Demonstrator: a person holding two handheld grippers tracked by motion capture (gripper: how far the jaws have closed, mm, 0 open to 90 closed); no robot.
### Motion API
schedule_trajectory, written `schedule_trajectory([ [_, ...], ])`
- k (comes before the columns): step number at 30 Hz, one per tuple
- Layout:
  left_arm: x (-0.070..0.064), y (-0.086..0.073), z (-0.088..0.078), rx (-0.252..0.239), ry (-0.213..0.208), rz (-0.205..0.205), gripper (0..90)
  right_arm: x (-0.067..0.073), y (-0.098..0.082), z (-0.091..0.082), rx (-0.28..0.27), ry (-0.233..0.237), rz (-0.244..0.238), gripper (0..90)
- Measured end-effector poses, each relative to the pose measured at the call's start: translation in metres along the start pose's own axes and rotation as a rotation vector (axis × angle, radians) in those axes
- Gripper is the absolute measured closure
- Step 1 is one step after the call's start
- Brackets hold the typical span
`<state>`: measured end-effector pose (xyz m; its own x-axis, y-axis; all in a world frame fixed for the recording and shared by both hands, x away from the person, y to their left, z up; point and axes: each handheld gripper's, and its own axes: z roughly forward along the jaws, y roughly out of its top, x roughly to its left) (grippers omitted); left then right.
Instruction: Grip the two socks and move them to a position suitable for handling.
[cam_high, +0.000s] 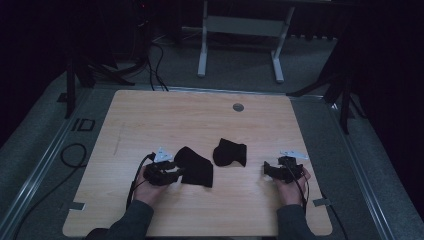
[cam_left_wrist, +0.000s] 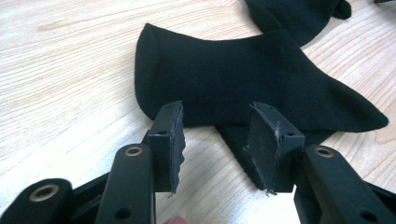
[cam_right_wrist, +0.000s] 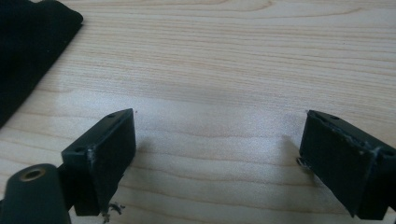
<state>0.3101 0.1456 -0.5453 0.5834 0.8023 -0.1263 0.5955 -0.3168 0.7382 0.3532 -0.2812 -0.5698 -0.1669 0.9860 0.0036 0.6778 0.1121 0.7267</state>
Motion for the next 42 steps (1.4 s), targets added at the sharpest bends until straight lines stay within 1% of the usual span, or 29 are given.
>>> schedule_trajectory([
  [3, -0.003, 0.000, 0.001, -0.007, 0.001, 0.003, 58.5, 0.000, 0.000, 0.000, 0.000, -0.001, 0.001, 10.5],
  [5, -0.007, 0.000, 0.001, -0.004, 0.017, 0.024, 61.5, 0.000, 0.000, 0.000, 0.000, -0.002, 0.003, 10.5],
  [8, -0.016, 0.001, 0.003, -0.009, 0.025, 0.059, 66.2, 0.000, 0.000, 0.000, 0.000, -0.002, 0.003, 10.6],
  [9, -0.018, 0.001, 0.004, -0.011, 0.024, 0.065, 68.1, 0.000, 0.000, 0.000, 0.000, -0.002, 0.003, 10.7],
  [10, -0.021, 0.001, 0.005, -0.011, 0.014, 0.069, 70.5, 0.000, 0.000, 0.000, 0.000, -0.003, 0.004, 10.8],
  [12, -0.023, 0.000, 0.007, -0.003, 0.002, 0.074, 74.6, 0.000, 0.000, -0.001, -0.001, -0.003, 0.004, 11.3],
  [16, -0.029, 0.000, 0.011, 0.005, -0.019, 0.090, 80.7, 0.000, -0.001, -0.002, -0.003, 0.000, -0.001, 14.6],
  [17, -0.030, 0.000, 0.011, 0.010, -0.022, 0.095, 81.7, 0.000, -0.001, -0.003, -0.001, 0.000, -0.001, 17.2],
  [22, -0.031, -0.001, 0.014, 0.028, -0.035, 0.099, 85.8, 0.001, 0.001, -0.008, 0.011, -0.006, 0.005, 39.1],
  [24, -0.031, -0.002, 0.014, 0.030, -0.037, 0.098, 86.9, 0.002, 0.001, -0.010, 0.015, 0.002, 0.006, 44.5],
  [26, -0.030, -0.002, 0.013, 0.037, -0.035, 0.097, 87.5, 0.004, 0.002, -0.012, 0.015, 0.024, 0.009, 49.0],
  [29, -0.030, -0.003, 0.013, 0.038, -0.036, 0.093, 88.1, 0.012, 0.004, -0.018, 0.003, 0.048, -0.020, 55.4],
  [30, -0.030, -0.003, 0.012, 0.042, -0.032, 0.095, 88.7, 0.015, 0.005, -0.021, -0.001, 0.063, -0.031, 59.0],
  [31, -0.030, -0.004, 0.012, 0.044, -0.031, 0.096, 89.3, 0.020, 0.007, -0.024, 0.000, 0.090, -0.053, 65.3],
  [34, -0.029, -0.004, 0.011, 0.050, -0.032, 0.094, 89.9, 0.033, 0.011, -0.031, 0.001, 0.138, -0.108, 73.2],
  [36, -0.029, -0.004, 0.011, 0.048, -0.033, 0.091, 90.0, 0.044, 0.013, -0.035, 0.001, 0.173, -0.138, 79.1],
  [38, -0.029, -0.005, 0.010, 0.047, -0.033, 0.090, 90.0, 0.057, 0.016, -0.039, 0.002, 0.222, -0.179, 83.8],
  [40, -0.029, -0.006, 0.009, 0.052, -0.033, 0.093, 90.0, 0.072, 0.017, -0.043, 0.003, 0.253, -0.223, 86.6],
  [42, -0.029, -0.006, 0.009, 0.057, -0.030, 0.101, 90.0, 0.087, 0.017, -0.044, 0.007, 0.287, -0.261, 87.6],
])
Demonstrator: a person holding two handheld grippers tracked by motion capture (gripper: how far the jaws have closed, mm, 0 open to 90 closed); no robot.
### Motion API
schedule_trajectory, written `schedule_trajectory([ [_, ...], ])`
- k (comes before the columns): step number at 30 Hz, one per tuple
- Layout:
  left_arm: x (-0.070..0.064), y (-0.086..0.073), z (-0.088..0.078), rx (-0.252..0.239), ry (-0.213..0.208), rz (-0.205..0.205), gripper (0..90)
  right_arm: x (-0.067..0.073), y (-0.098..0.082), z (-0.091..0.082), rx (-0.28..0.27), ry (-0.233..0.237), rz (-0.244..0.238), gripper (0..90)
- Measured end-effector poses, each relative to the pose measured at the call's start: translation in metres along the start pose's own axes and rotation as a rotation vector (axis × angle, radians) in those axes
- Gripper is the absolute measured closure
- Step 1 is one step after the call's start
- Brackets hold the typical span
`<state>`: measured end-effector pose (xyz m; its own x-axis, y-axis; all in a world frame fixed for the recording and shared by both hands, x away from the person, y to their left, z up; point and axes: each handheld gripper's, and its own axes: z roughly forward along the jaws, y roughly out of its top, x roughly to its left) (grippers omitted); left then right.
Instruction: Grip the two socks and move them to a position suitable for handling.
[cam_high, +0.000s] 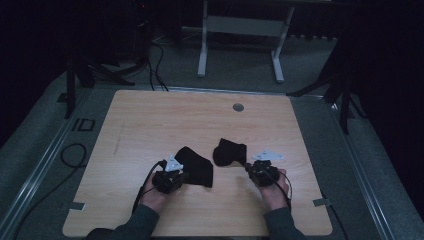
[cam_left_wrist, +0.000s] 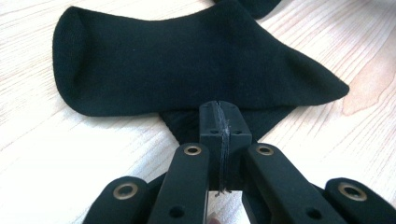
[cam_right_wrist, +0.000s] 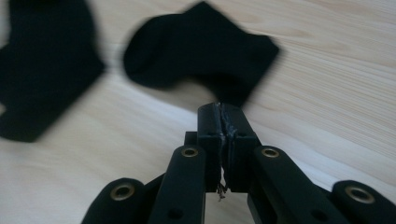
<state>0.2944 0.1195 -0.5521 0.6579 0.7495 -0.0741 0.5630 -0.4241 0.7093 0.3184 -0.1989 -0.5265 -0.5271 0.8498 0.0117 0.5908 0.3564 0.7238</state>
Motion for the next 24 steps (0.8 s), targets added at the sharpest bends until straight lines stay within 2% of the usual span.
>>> schedule_trajectory([
  [7, -0.001, -0.002, -0.001, 0.003, 0.002, -0.003, 90.0, 0.048, 0.006, 0.013, 0.015, 0.094, -0.113, 86.9],
  [10, -0.001, -0.002, -0.001, 0.009, -0.001, 0.000, 90.0, 0.061, 0.009, 0.019, 0.018, 0.133, -0.130, 83.3],
  [12, -0.001, -0.002, -0.001, 0.011, -0.003, 0.004, 90.0, 0.065, 0.010, 0.021, 0.020, 0.142, -0.133, 81.8],
  [14, -0.002, -0.002, 0.000, 0.014, -0.003, 0.008, 90.0, 0.076, 0.015, 0.025, 0.025, 0.176, -0.142, 75.6],
  [17, -0.004, -0.002, 0.001, 0.020, -0.007, 0.019, 90.0, 0.086, 0.019, 0.029, 0.029, 0.189, -0.161, 65.3],
  [20, -0.004, -0.002, 0.002, 0.023, -0.006, 0.023, 90.0, 0.094, 0.022, 0.035, 0.050, 0.190, -0.174, 61.0],
  [22, -0.004, -0.002, 0.002, 0.031, -0.005, 0.028, 90.0, 0.097, 0.023, 0.038, 0.069, 0.182, -0.186, 60.8],
  [24, -0.005, -0.002, 0.003, 0.036, -0.001, 0.034, 90.0, 0.098, 0.022, 0.044, 0.102, 0.181, -0.191, 68.0],
])
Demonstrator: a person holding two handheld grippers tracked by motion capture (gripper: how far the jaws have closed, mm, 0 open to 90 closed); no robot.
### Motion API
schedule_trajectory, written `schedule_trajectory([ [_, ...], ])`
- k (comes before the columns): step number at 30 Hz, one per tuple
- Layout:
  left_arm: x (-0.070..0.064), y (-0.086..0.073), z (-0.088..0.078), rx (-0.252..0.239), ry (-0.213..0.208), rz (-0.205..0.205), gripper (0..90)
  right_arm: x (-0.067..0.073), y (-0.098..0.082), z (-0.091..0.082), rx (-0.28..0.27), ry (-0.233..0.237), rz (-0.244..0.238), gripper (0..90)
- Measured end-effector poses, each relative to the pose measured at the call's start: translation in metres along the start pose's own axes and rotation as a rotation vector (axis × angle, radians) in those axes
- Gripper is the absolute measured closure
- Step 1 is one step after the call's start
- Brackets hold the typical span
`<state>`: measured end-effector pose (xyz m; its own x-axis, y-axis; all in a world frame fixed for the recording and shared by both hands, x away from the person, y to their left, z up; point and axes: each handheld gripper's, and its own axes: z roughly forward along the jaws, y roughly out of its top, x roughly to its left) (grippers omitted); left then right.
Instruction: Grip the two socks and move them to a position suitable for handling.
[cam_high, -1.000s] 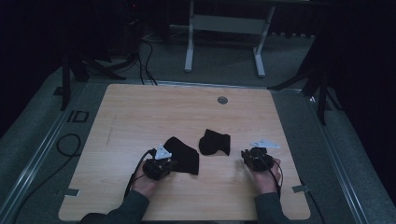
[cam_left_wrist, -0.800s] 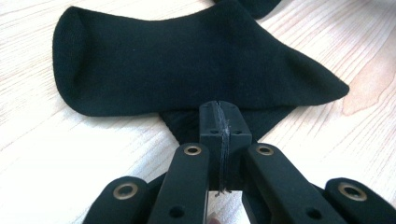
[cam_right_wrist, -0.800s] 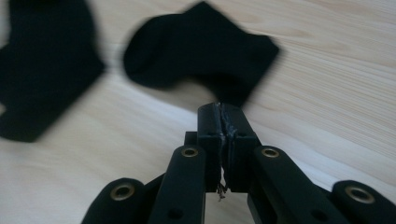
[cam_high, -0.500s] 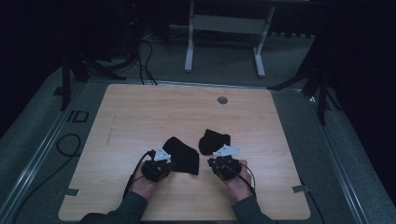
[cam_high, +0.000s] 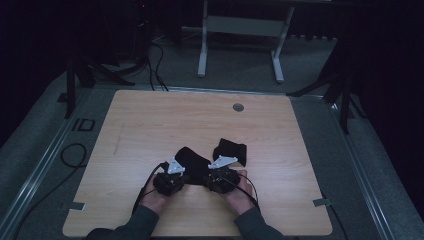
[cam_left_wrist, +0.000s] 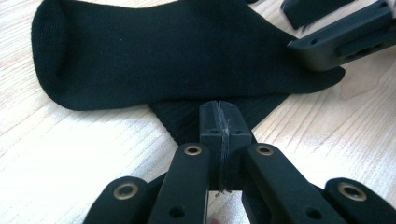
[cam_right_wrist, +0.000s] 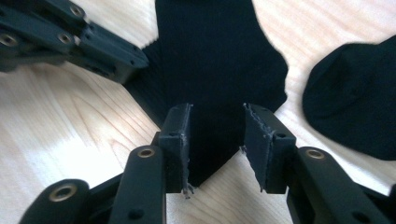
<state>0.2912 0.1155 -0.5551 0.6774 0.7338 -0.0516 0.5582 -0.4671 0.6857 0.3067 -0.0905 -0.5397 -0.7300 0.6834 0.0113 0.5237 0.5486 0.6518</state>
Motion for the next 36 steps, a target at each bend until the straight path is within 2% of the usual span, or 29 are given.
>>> schedule_trajectory([
  [2, -0.001, 0.000, 0.001, 0.002, 0.008, 0.008, 90.0, -0.001, -0.001, 0.004, 0.037, -0.014, -0.004, 81.7],
  [3, -0.001, 0.000, 0.001, 0.003, 0.009, 0.007, 90.0, -0.002, -0.002, 0.004, 0.039, -0.016, -0.001, 85.4],
  [7, 0.000, 0.001, 0.001, 0.002, 0.007, 0.005, 90.0, -0.005, -0.004, -0.003, 0.033, -0.022, 0.004, 87.0],
  [13, -0.001, 0.001, 0.001, 0.011, 0.015, 0.020, 90.0, -0.014, -0.013, -0.016, 0.003, 0.000, 0.067, 86.9],
  [17, -0.001, 0.001, 0.001, 0.013, 0.015, 0.022, 90.0, -0.017, -0.022, -0.016, 0.026, 0.013, 0.099, 86.9],
  [21, -0.001, 0.001, 0.001, 0.013, 0.016, 0.023, 90.0, -0.016, -0.027, -0.014, 0.056, -0.002, 0.082, 85.7],
  [24, -0.001, 0.001, 0.002, 0.009, 0.020, 0.028, 90.0, -0.018, -0.025, -0.017, 0.054, -0.048, 0.070, 80.2],
  [26, -0.001, 0.001, 0.002, 0.010, 0.021, 0.029, 90.0, -0.020, -0.019, -0.022, 0.020, -0.034, 0.078, 77.4],
  [29, -0.001, 0.001, 0.002, 0.008, 0.018, 0.026, 90.0, -0.019, -0.007, -0.026, -0.027, -0.014, 0.054, 74.5],
  [36, -0.001, 0.001, 0.002, 0.006, 0.014, 0.023, 90.0, -0.012, 0.015, -0.006, -0.021, 0.009, 0.005, 68.7],
])
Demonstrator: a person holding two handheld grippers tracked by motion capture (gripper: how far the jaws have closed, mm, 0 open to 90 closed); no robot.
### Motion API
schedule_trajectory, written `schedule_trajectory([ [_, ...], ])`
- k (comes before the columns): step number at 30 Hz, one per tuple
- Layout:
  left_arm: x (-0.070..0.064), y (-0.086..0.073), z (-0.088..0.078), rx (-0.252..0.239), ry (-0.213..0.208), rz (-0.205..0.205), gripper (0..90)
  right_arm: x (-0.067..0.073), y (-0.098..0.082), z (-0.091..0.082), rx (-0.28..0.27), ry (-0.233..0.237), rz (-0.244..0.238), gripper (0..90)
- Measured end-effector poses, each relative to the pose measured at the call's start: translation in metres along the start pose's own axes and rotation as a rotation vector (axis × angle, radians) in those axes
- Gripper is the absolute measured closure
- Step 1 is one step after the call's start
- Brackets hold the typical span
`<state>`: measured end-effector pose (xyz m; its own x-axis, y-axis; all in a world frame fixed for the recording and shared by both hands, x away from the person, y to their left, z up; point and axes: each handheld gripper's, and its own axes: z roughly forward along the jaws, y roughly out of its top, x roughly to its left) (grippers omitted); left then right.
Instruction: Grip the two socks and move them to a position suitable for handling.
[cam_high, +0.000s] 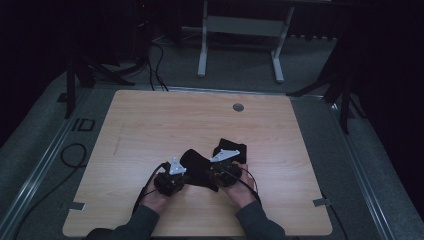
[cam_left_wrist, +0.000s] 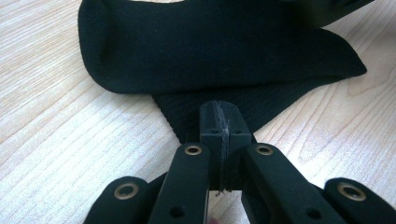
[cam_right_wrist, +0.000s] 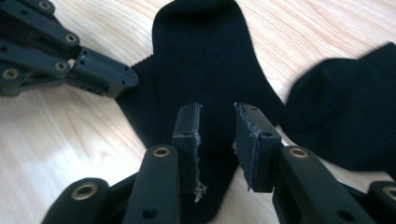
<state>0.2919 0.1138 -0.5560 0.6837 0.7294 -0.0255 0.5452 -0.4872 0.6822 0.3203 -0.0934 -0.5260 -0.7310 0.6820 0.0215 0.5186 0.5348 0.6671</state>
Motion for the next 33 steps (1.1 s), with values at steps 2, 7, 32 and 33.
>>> schedule_trajectory([
  [2, 0.000, 0.000, 0.000, -0.003, 0.000, 0.000, 90.0, 0.002, 0.005, 0.007, 0.000, 0.009, 0.002, 66.7],
  [7, 0.000, 0.000, 0.000, -0.003, -0.002, -0.002, 90.0, 0.007, 0.019, 0.025, 0.021, 0.012, -0.009, 61.9],
  [32, 0.001, -0.001, 0.000, -0.003, -0.007, -0.025, 90.0, 0.001, 0.017, 0.014, 0.005, -0.009, -0.009, 86.8],
  [33, 0.001, -0.001, 0.000, -0.005, -0.006, -0.028, 90.0, 0.000, 0.015, 0.010, 0.002, -0.010, -0.010, 86.8],
])
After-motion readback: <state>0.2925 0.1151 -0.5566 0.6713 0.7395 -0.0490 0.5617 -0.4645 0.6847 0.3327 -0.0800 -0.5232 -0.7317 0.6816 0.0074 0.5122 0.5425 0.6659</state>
